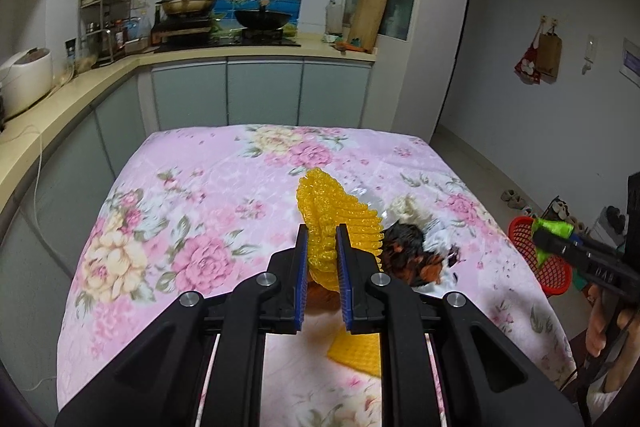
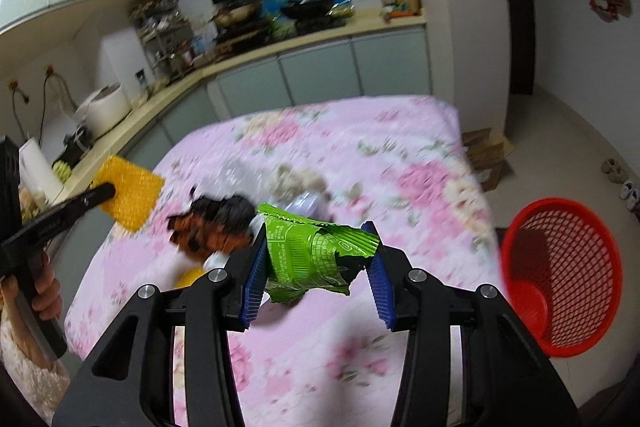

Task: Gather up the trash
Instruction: 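Carry both items to the red basket and open both tools to drop them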

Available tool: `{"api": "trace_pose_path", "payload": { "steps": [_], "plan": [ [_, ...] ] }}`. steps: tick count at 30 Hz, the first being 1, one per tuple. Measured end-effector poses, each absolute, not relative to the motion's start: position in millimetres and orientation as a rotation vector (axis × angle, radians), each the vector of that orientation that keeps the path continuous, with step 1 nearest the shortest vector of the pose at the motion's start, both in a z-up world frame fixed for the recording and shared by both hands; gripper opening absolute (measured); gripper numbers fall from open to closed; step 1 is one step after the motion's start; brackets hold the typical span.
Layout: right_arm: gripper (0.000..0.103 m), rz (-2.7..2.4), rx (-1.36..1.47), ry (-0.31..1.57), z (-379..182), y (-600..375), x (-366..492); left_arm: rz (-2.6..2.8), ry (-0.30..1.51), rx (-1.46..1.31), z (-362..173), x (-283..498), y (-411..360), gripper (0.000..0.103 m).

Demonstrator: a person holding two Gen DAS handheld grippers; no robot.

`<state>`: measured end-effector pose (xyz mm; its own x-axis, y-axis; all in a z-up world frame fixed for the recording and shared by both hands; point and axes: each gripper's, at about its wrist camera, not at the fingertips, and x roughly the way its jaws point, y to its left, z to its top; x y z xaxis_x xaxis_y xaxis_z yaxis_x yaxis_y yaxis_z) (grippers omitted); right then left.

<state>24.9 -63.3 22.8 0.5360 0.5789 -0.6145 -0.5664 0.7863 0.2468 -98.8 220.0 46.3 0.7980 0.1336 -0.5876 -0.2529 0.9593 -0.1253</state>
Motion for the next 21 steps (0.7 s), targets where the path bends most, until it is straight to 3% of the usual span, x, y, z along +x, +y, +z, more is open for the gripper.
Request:
{"api": "trace_pose_path", "payload": {
  "steps": [21],
  "plan": [
    [0.043, 0.379, 0.154, 0.702, 24.0, -164.8, 61.9, -0.146, 0.652, -0.131, 51.7, -2.4, 115.7, 0.013]
  ]
}}
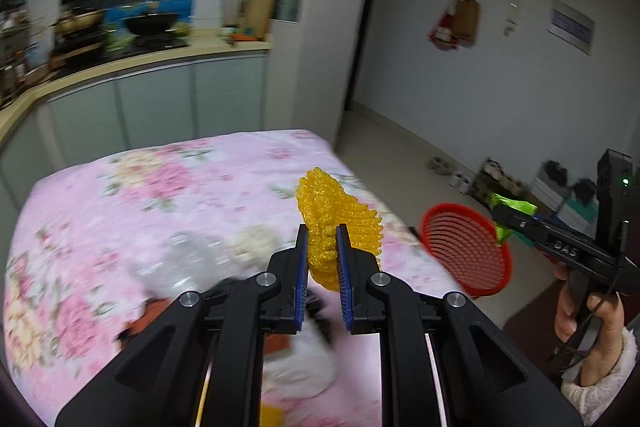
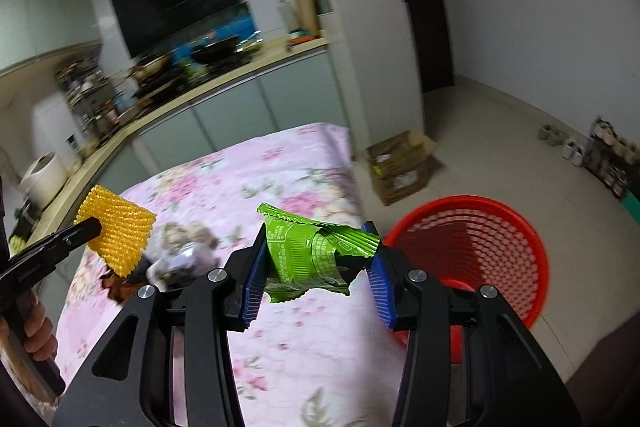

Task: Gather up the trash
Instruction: 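Carry both items to the red basket and open both tools to drop them, then return both tools to the bed and grasp the brown paper bag with the left tool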

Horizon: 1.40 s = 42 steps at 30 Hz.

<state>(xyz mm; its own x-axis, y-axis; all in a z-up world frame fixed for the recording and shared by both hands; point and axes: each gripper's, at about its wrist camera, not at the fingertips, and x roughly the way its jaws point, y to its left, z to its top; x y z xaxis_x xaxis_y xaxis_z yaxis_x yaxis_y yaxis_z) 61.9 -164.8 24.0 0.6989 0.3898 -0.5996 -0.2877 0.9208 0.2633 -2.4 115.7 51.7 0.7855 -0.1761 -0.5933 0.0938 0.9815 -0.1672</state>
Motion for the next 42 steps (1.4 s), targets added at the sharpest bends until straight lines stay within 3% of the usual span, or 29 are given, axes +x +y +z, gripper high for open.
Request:
{"api": "trace_pose_path", "payload": {
  "steps": [16, 21, 24, 27, 29, 31, 34, 37, 42],
  "plan": [
    [0.046, 0.110, 0.339, 0.858, -27.2, -248.4, 105.4, -0.446, 0.867, -0.001, -1.7, 105.8, -35.2, 0.013],
    [0.055, 0.085, 0.408, 0.912, -46.6, -263.3, 119.3, -0.483, 0.939, 0.026, -26.1, 132.2, -65.1, 0.013],
    [0.067, 0.087, 0.459, 0.927, -52.1, -269.1, 125.3, -0.501, 0.966, 0.044, -35.5, 142.1, -78.5, 0.013],
    [0.072, 0.089, 0.501, 0.930, -53.3, -274.0, 127.0, -0.519, 0.990, 0.054, -44.8, 149.0, -88.1, 0.021],
    [0.072, 0.089, 0.513, 0.933, -54.7, -278.5, 127.5, -0.524, 0.994, 0.059, -47.2, 151.2, -92.7, 0.032],
    [0.072, 0.092, 0.517, 0.932, -54.3, -279.3, 125.7, -0.531, 0.992, 0.056, -46.8, 151.9, -94.6, 0.052],
    [0.072, 0.094, 0.514, 0.922, -49.3, -283.8, 124.8, -0.527, 0.978, 0.020, -40.6, 150.4, -90.5, 0.067],
    [0.072, 0.091, 0.500, 0.904, -42.6, -284.0, 120.0, -0.495, 0.942, -0.006, -27.4, 145.9, -75.8, 0.077],
    [0.072, 0.097, 0.434, 0.859, -27.6, -270.8, 110.0, -0.410, 0.865, -0.021, -2.4, 123.4, -45.9, 0.084]
  ]
}}
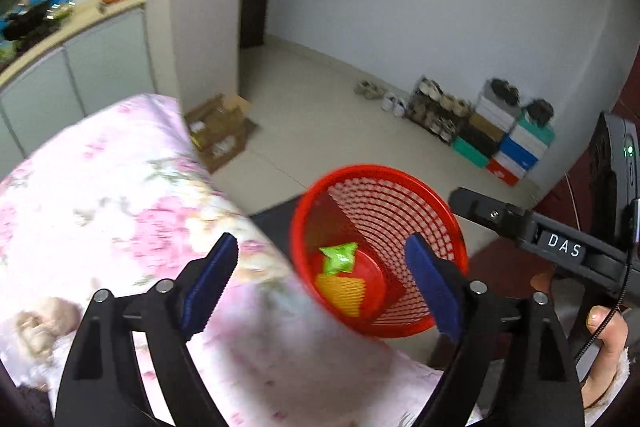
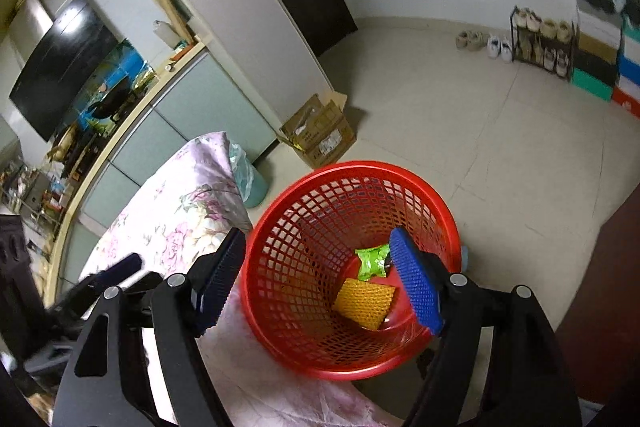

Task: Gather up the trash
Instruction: 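Return both tools to the bed and grasp the brown paper bag with the left tool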

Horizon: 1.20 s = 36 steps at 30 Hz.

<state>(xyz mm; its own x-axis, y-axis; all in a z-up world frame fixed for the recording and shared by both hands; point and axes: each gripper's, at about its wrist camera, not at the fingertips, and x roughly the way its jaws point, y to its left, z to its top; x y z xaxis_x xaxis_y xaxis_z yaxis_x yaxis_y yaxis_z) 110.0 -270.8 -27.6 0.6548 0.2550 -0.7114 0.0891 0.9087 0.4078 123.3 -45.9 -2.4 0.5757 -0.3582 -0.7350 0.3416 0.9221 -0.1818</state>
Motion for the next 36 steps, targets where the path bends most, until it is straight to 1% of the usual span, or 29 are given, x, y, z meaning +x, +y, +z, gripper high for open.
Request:
{"api": "trace_pose_path", "payload": {
  "steps": [7, 16, 23, 31, 36],
  "plan": [
    [0.072, 0.163, 0.306, 0.812, -12.1, -221.8, 97.1, -0.291, 0.805, -0.062, 17.8, 86.7, 8.3, 0.086],
    [0.072, 0.328, 0.144, 0.776, 0.7, -140.7, 80.4, -0.146, 0.800, -0.100, 16.1, 42.0, 78.2, 0.087],
    [0.072, 0.442, 0.089, 0.797, 2.9, -94.5, 71.7, -0.018, 0.752, -0.188, 23.8, -0.7, 159.3, 0.087],
    [0.072, 0.505, 0.049, 0.828, -1.0, -60.7, 64.0, 0.173, 0.765, -0.250, 12.0, -38.8, 245.6, 0.087],
    [0.072, 0.523, 0.040, 0.841, -3.9, -48.9, 65.1, 0.251, 0.790, -0.281, -3.1, -58.6, 282.5, 0.087]
  ]
}}
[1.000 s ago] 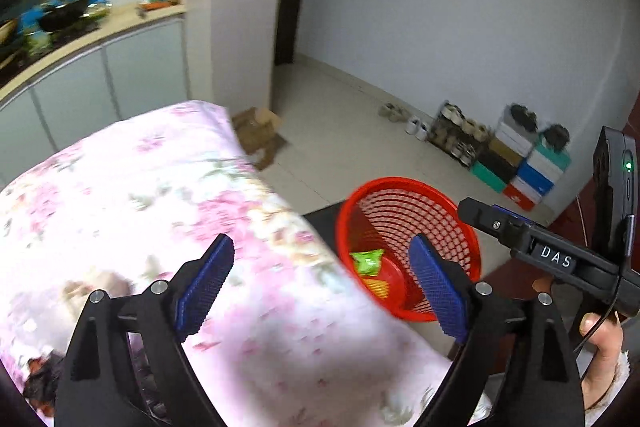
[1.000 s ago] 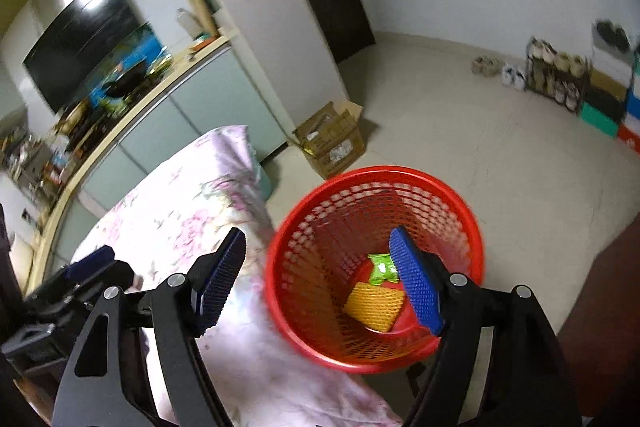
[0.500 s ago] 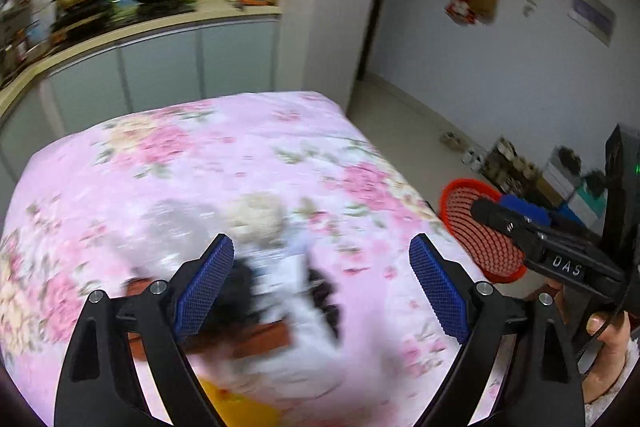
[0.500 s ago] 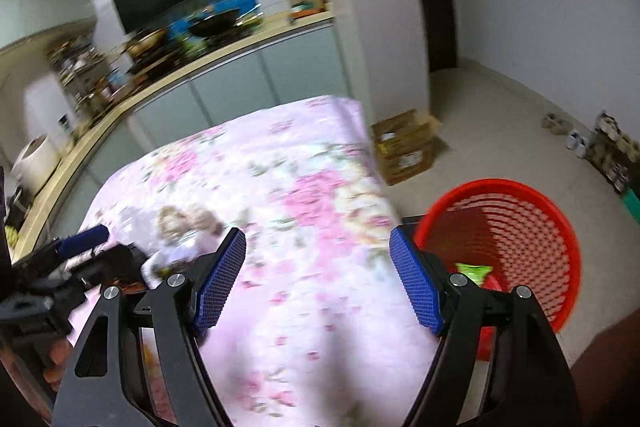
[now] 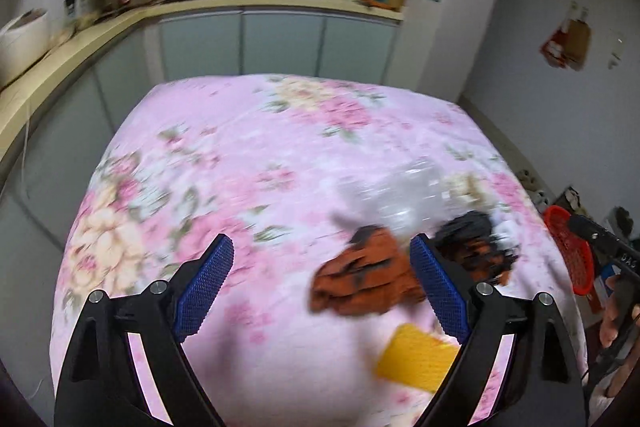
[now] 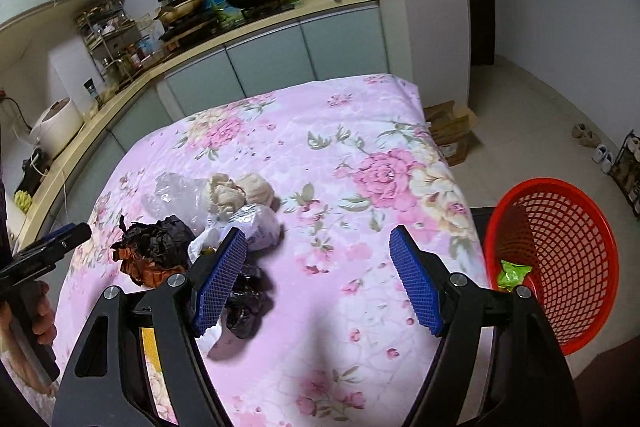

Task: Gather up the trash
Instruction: 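Return both tools to the bed and grasp the brown paper bag with the left tool, then hold the brown bag in the left tool while the right tool grasps the cream mesh net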

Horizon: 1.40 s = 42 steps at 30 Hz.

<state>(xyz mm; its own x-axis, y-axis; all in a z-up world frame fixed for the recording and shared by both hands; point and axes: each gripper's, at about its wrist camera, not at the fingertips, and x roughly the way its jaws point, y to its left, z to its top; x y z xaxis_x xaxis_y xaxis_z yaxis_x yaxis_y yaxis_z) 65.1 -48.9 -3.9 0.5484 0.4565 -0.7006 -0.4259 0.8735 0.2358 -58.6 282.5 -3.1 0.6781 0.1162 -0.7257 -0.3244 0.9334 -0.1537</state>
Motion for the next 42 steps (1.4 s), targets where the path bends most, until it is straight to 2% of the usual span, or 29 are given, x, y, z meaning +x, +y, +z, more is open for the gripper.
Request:
{"api": "trace_pose_path", "payload": {
  "steps": [19, 20, 23, 24, 31, 42],
  "plan": [
    [0.072, 0.588, 0.014, 0.857, -12.6, -29.8, 64.2, 0.100, 0.892, -0.298, -62.0, -15.1, 254.3, 0.085],
    [0.072, 0.591, 0.011, 0.857, -13.1, -29.4, 63.3, 0.098, 0.891, -0.299, -63.1, -15.3, 254.1, 0.084],
    [0.072, 0.601, 0.004, 0.862, -15.8, -26.8, 61.4, 0.098, 0.891, -0.324, -67.2, -15.1, 259.3, 0.068],
    [0.072, 0.605, 0.002, 0.865, -16.6, -25.6, 60.5, 0.107, 0.894, -0.334, -69.5, -14.6, 262.7, 0.056],
    [0.072, 0.661, -0.025, 0.851, -13.0, -8.7, 49.4, 0.100, 0.866, -0.376, -69.2, -20.8, 269.5, 0.053],
    [0.072, 0.749, -0.090, 0.781, 6.4, 24.4, 38.6, 0.247, 0.761, -0.341, -29.5, -56.5, 283.6, 0.053]
  ]
}}
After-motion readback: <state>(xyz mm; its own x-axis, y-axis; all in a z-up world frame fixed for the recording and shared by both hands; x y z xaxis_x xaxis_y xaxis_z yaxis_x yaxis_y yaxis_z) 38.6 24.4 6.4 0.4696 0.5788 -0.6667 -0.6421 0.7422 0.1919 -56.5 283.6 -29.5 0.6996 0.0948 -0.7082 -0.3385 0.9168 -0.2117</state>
